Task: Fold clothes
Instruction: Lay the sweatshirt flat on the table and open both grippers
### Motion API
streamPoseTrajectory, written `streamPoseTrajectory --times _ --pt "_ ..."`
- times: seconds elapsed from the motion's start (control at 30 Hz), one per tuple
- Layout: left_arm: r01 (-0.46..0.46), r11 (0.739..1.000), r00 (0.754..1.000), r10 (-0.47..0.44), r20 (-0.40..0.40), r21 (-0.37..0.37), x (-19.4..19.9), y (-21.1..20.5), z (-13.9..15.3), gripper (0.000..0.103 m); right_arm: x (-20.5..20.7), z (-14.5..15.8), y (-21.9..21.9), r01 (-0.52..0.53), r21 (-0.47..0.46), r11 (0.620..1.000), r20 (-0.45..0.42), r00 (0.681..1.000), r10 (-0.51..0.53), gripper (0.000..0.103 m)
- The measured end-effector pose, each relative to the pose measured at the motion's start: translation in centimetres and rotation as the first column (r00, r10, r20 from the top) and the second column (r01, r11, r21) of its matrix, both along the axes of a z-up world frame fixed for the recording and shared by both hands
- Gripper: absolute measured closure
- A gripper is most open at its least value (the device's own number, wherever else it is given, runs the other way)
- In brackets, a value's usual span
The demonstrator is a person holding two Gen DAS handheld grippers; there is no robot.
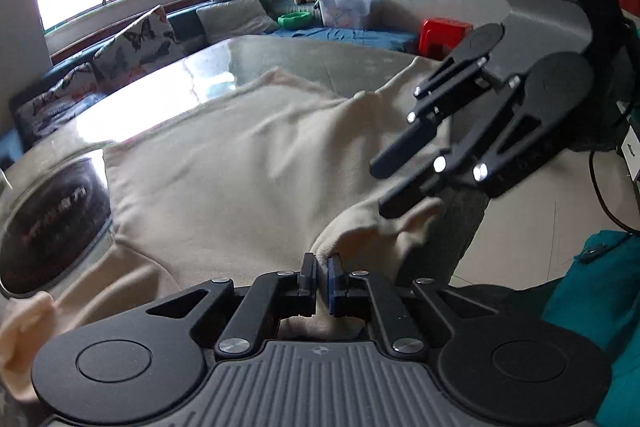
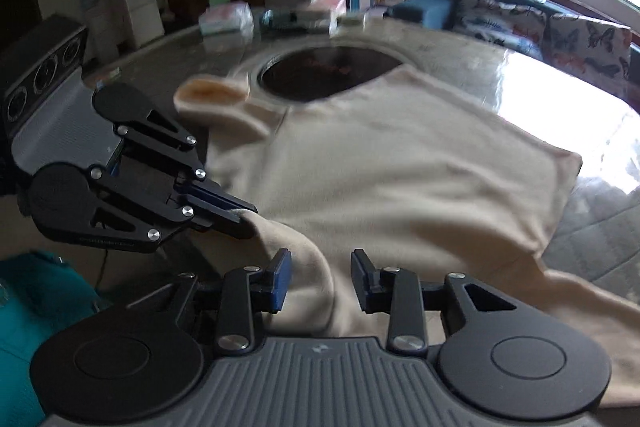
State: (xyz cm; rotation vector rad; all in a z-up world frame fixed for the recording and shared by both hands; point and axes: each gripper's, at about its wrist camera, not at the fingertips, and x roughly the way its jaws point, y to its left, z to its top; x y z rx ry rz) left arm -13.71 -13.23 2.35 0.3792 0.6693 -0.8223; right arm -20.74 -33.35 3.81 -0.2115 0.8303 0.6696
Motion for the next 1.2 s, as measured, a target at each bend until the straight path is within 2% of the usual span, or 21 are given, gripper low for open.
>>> streamPoseTrajectory --times 0.1,0.23,0.43,0.5,0.6,0.7,0.9,0.97,1.07,1.2 --pt "-0.002 0.999 1.000 0.001 -0.026 -0.034 0.8 0.5 0.5 0.093 -0.2 -0.9 0.3 -0.026 -0.020 0.999 -0.040 0.999 0.025 0.070" --pt "-0.040 0.995 0.999 0.039 -0.015 -0.088 2.0 1.8 2.3 0.092 -0.7 -0.2 0.0 -0.051 -0.031 0.998 -0.033 0.998 0.050 0.071" --pt "-0.165 0.975 0.986 0.163 -0.025 -0.148 5.2 1.5 2.7 0.089 1.5 1.6 -2.3 0.053 0.021 0.998 0.021 0.998 -0.054 0.071" --pt "-0.181 0.972 0.983 0.175 -0.054 -0.150 6.2 0.5 2.2 0.089 2.8 1.7 -3.2 0.115 0.028 0.993 0.047 0.992 -0.117 0.071" --pt "-0.149 0.978 0.987 0.138 -0.087 -0.146 6.4 -1.3 1.1 0.089 4.9 1.2 -4.4 0.208 0.031 0.978 0.054 0.976 -0.210 0.071" --pt "-0.111 0.985 0.989 0.097 -0.112 -0.132 5.9 -2.2 0.2 0.089 6.0 -0.4 -5.6 0.274 -0.030 0.961 0.018 0.962 -0.273 0.071" --pt "-0.050 0.990 0.989 0.032 -0.143 -0.129 5.0 -2.5 -0.8 0.087 5.7 -1.0 -6.9 0.287 -0.054 0.956 -0.012 0.957 -0.288 0.073" --pt "-0.061 0.989 0.987 0.039 -0.158 -0.138 5.4 -2.2 -0.7 0.086 6.2 -0.5 -7.1 0.284 -0.046 0.958 -0.004 0.959 -0.284 0.073" --pt "-0.110 0.983 0.983 0.086 -0.163 -0.145 6.3 -1.1 -0.4 0.081 7.5 0.1 -7.3 0.295 -0.039 0.955 0.020 0.955 -0.295 0.072" --pt "-0.192 0.969 0.972 0.166 -0.169 -0.154 7.5 0.6 -0.1 0.075 11.3 0.1 -8.1 0.347 -0.044 0.937 0.043 0.937 -0.345 0.072"
